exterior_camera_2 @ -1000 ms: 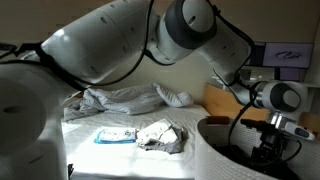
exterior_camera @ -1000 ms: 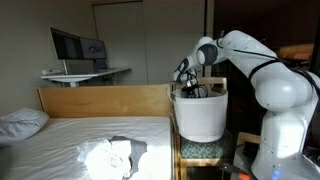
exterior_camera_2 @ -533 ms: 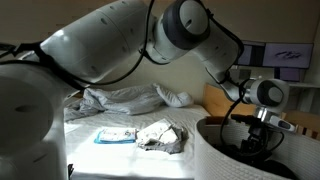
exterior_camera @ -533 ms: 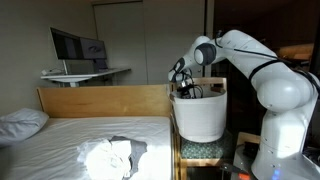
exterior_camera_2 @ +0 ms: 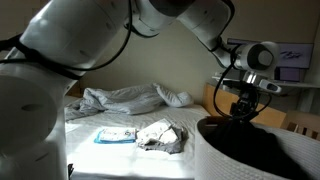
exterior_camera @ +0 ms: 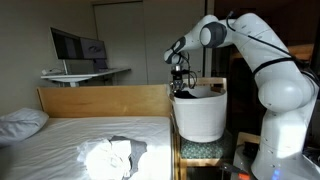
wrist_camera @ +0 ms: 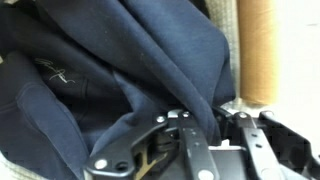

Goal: Remove the clothing from the laundry basket and put them on the bed.

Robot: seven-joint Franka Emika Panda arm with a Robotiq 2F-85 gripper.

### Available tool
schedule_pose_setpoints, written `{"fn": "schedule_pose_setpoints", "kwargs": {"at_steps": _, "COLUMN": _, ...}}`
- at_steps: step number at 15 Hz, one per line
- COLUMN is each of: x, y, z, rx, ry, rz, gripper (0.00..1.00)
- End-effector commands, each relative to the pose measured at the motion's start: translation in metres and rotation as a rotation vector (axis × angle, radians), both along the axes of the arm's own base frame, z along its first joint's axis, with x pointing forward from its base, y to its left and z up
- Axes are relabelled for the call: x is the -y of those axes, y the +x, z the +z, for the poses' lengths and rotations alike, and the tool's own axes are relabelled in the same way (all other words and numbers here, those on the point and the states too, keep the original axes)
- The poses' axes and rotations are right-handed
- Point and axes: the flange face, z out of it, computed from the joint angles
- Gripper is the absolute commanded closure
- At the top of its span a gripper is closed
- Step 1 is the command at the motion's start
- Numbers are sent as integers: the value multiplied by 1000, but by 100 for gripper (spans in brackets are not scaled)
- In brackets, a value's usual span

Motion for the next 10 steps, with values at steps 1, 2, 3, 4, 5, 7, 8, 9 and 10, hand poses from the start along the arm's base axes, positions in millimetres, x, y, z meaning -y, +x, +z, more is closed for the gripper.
{"fn": "schedule_pose_setpoints", "kwargs": {"at_steps": 1, "x": -28, "y": -6, "z": 91, "rx": 165, "ry": 39, "rz": 94, "gripper": 87}}
{"fn": "schedule_pose_setpoints", "kwargs": {"at_steps": 2, "x": -33, "y": -5, "z": 114, "rx": 206, "ry": 27, "rz": 117, "gripper": 87}}
{"fn": "schedule_pose_setpoints", "kwargs": {"at_steps": 3, "x": -38, "y": -5, "z": 137, "rx": 247, "ry": 19, "rz": 139, "gripper": 87}}
{"fn": "schedule_pose_setpoints", "kwargs": {"at_steps": 4, "x": -43, "y": -6, "z": 160, "rx": 289, "ry": 7, "rz": 156, "gripper": 86}}
{"fn": "schedule_pose_setpoints", "kwargs": {"at_steps": 5, "x": -49, "y": -9, "z": 183, "rx": 331, "ry": -3, "rz": 173, "gripper": 87}}
{"fn": "schedule_pose_setpoints", "kwargs": {"at_steps": 7, "x": -61, "y": -15, "z": 228, "rx": 408, "ry": -28, "rz": 208, "gripper": 87}}
{"fn": "schedule_pose_setpoints", "kwargs": {"at_steps": 8, "x": -69, "y": -18, "z": 249, "rx": 447, "ry": -43, "rz": 222, "gripper": 87}}
{"fn": "schedule_pose_setpoints", "kwargs": {"at_steps": 9, "x": -76, "y": -22, "z": 272, "rx": 483, "ry": -60, "rz": 238, "gripper": 87}}
{"fn": "schedule_pose_setpoints", "kwargs": {"at_steps": 10, "x": -85, "y": -27, "z": 295, "rx": 520, "ry": -78, "rz": 250, "gripper": 87}}
